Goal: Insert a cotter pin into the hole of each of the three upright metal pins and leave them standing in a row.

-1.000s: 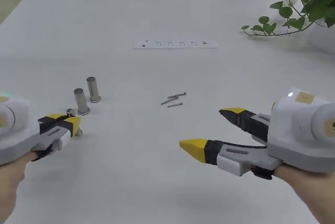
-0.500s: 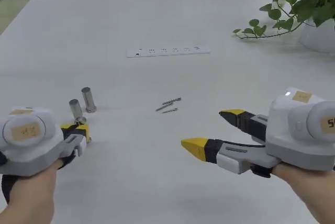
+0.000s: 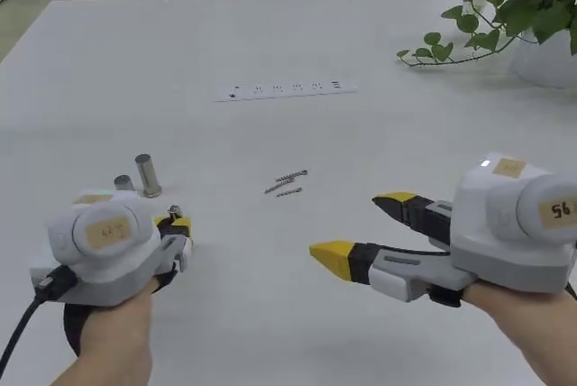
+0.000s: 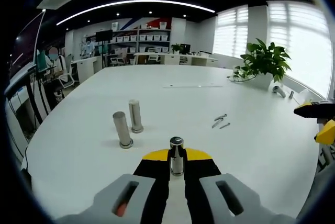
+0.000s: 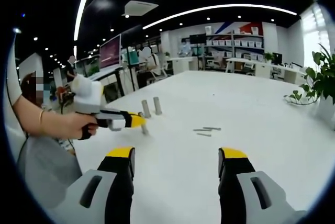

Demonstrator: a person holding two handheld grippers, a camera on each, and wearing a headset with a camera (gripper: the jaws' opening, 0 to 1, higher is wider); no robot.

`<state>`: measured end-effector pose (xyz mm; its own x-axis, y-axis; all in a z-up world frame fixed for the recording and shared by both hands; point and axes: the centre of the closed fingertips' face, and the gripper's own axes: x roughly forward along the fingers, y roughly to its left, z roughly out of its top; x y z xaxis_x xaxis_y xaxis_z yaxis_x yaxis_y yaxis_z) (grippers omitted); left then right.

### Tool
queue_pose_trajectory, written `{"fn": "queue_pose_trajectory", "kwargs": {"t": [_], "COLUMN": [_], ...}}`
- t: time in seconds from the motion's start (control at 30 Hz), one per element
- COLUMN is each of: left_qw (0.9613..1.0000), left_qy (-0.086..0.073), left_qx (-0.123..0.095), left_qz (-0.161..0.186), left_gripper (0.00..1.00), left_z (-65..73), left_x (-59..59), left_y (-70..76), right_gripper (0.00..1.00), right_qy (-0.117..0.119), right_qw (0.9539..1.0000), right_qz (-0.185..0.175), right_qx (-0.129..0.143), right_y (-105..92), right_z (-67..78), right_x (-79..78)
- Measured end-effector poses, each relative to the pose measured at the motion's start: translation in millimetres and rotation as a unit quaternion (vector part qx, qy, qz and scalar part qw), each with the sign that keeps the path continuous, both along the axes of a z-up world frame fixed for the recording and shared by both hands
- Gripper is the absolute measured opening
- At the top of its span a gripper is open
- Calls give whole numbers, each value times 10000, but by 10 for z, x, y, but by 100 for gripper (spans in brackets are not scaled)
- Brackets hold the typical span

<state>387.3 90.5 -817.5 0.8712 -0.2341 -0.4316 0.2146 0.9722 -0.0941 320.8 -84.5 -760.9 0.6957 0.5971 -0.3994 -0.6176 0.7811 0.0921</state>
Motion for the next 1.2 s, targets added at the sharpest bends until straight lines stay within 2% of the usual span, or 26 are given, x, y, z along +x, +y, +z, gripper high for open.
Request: {"fn": "queue_pose_trajectory", "kwargs": {"t": [0.23,0.53,0.87,1.2], "left_qw": [9998,9993,9988,9981], "left_qy": [16,-85,-125,27], "left_qx": [98,282,444,507], "left_qz": [-143,-223,-191,-361], "left_gripper": [7,7,8,20], "left_z": [-88,-87,-85,-142], "left_x": [-12,-13,-15,-52], "left_y": [-84,-119,-127,-107], "right_gripper": [66,65,65,65], "right_qy": [23,107,170,156], "right_qw": [10000,9999,9998,9998], "right_qz": [4,15,108,21], "right_qx": [-16,-58,-93,-148], "right_y": [-27,-37,19,-24], "right_z": [-7,-62,-102,-120], "right_x": [-12,-16,-25,23]}}
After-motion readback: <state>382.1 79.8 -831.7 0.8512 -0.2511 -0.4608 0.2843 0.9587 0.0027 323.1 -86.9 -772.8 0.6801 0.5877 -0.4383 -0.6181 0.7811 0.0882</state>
